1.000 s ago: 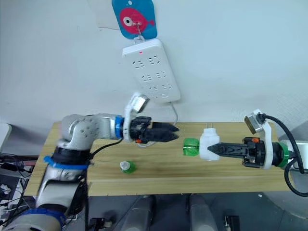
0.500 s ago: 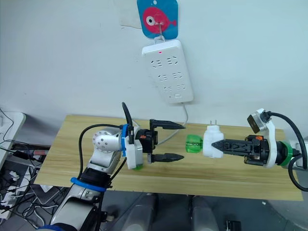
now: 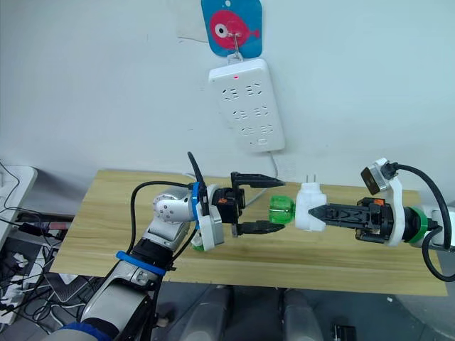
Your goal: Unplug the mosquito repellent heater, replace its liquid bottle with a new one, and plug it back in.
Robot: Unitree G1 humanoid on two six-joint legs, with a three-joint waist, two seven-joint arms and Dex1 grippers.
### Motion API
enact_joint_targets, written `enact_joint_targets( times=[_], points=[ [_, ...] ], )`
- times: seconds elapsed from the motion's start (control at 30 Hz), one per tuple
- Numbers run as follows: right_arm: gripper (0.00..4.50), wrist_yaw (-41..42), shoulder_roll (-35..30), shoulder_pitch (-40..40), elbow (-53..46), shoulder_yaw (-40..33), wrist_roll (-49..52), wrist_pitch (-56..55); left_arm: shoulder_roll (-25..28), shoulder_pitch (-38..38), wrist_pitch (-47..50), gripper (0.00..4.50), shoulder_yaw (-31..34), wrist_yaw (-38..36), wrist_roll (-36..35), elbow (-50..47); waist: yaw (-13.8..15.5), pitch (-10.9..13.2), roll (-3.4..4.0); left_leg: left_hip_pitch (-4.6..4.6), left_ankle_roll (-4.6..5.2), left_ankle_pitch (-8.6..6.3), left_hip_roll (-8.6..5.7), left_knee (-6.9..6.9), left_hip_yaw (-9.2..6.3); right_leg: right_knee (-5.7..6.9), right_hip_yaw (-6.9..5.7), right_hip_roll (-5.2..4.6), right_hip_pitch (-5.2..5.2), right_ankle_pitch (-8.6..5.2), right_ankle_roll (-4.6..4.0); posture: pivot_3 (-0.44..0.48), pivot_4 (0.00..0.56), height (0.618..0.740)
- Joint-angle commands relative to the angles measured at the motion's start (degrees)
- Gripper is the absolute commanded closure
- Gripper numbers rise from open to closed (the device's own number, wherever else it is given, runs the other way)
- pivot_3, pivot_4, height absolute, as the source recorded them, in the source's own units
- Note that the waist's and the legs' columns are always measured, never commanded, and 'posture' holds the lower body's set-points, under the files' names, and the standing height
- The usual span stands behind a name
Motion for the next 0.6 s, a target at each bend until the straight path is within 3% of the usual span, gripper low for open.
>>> enact_joint_targets(
  times=[0.03,0.1,0.13,0.23,0.3,0.37,0.47,0.6],
  points=[
    [1.55,0.49,0.27,-0.34,-0.90,-0.56,1.50,-0.02,0.48,0.13,-1.11,1.50,-1.30,1.00,-1.47,-0.94,-0.01,0.00,0.00,0.00,0.00,0.00,0.00,0.00,-0.01,0.00,-0.01,0.00,0.00,0.00,0.00,0.130,0.301,0.740],
    [1.55,0.42,0.43,-0.43,-0.88,-0.38,1.50,-0.01,0.45,0.17,-0.85,2.17,-1.70,1.50,-1.39,-0.89,-0.06,0.00,0.00,0.00,0.00,0.00,0.00,0.00,-0.01,0.01,-0.01,0.00,0.00,0.00,0.00,0.130,0.302,0.740],
    [1.55,0.43,0.44,-0.48,-0.94,-0.27,1.50,0.01,0.40,0.13,-0.77,2.28,-1.86,1.74,-1.29,-0.89,-0.10,0.00,0.00,0.01,0.00,0.00,0.00,0.00,-0.01,0.02,-0.01,0.00,0.00,0.00,0.00,0.130,0.302,0.740],
    [1.55,0.17,0.53,-0.80,-0.82,-0.04,1.50,-0.01,0.23,-0.02,0.00,2.28,-2.24,2.37,-1.79,-1.63,-0.34,0.00,-0.01,0.00,0.01,0.00,-0.01,0.00,-0.02,0.02,-0.01,0.00,0.00,0.00,0.00,0.132,0.305,0.740],
    [1.55,-0.18,0.20,-0.94,-0.99,-0.05,1.50,-0.12,0.81,0.91,5.78,2.28,-3.69,0.14,-5.71,-3.83,-0.54,0.00,-0.01,0.00,0.01,0.00,-0.01,0.00,-0.02,0.02,-0.01,0.00,0.01,0.00,0.00,0.135,0.305,0.740],
    [1.55,-1.23,-0.35,-1.12,-1.39,-0.17,1.50,-0.53,2.65,3.27,23.39,2.28,-5.01,-2.87,-15.91,-10.35,-0.96,0.01,-0.01,0.00,0.01,0.00,-0.01,0.00,-0.04,0.02,-0.01,0.00,0.01,0.00,0.00,0.135,0.305,0.740],
    [1.55,-2.64,-1.69,-1.26,-2.58,-0.18,1.50,-0.81,8.38,4.26,58.09,2.28,-5.75,-1.69,-30.41,-20.94,-1.66,0.02,-0.01,-0.04,0.01,0.01,0.06,0.00,-0.16,0.05,-0.09,-0.01,0.00,-0.02,0.02,0.135,0.305,0.740],
    [1.55,-2.52,-3.11,-1.00,-4.21,-0.28,1.50,-0.80,11.62,-3.15,103.92,2.28,-1.99,10.25,-55.24,-21.22,-2.38,0.03,-0.01,-0.05,0.03,0.03,0.06,0.01,-0.39,0.17,-0.23,-0.03,0.01,-0.10,0.14,0.138,0.304,0.740]
  ],
)
